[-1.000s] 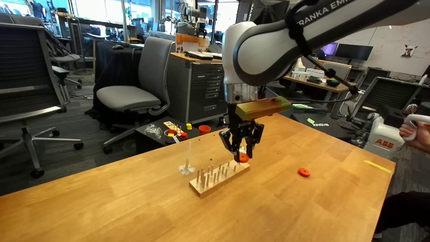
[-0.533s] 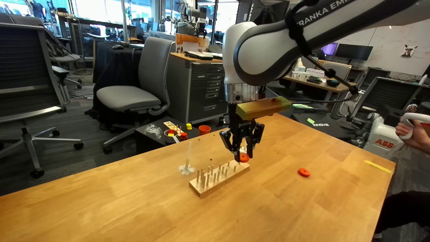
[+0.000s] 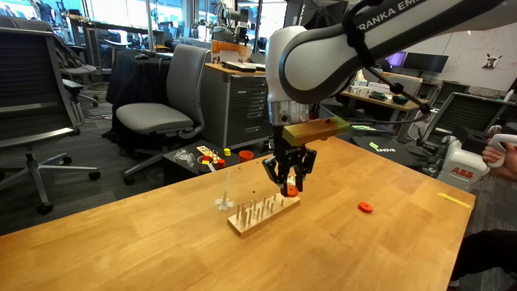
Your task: Put the left orange object on the wooden board
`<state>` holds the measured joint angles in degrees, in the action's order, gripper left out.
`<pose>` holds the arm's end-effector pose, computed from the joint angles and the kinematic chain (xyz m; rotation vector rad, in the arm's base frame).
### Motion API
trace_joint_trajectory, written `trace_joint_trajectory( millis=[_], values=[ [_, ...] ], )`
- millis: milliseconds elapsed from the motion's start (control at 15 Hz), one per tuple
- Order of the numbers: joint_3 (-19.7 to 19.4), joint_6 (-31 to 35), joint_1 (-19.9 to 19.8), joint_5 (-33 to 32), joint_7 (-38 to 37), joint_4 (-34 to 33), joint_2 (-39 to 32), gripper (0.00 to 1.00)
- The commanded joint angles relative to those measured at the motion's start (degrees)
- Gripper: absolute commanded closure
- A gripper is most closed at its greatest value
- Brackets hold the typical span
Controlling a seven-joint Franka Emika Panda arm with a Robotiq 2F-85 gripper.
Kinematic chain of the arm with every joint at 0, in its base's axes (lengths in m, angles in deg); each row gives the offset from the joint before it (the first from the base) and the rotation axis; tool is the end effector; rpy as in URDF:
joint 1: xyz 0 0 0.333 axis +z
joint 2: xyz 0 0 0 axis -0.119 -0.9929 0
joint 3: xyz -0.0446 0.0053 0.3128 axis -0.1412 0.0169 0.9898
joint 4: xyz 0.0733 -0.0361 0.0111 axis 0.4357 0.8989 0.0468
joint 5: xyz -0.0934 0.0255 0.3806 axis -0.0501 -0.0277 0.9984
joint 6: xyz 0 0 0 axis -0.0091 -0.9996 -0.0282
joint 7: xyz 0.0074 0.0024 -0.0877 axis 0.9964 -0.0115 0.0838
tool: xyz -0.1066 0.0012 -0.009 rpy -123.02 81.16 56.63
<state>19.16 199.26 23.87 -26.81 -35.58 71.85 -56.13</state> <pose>0.6783 0.2055 0.2012 2.9854 -0.3156 -0.3350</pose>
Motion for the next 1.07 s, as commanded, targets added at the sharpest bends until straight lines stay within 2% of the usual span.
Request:
trace_joint_trajectory(
  millis=[0,200,333,467,533,667,867,1000],
  values=[
    [0.2,-1.85,0.1,-0.01,0.78,-1.65,-0.49,0.83],
    [0.66,-1.27,-0.69,0.54,2.44,-1.4,-0.53,0.83],
    [1.0,0.8,-1.81,0.94,4.9,0.13,0.14,0.83],
    [0.57,3.23,-1.27,-0.13,5.46,2.66,1.79,0.83],
    [0.26,4.41,-0.56,-0.92,5.18,3.87,2.61,0.83],
    [-0.26,10.04,3.03,-3.89,2.58,12.58,7.58,0.83],
    [-0.62,12.65,7.98,-8.85,-0.97,18.2,11.96,0.79],
    [0.18,12.96,9.44,-9.99,-2.74,20.09,13.5,0.83]
  ],
)
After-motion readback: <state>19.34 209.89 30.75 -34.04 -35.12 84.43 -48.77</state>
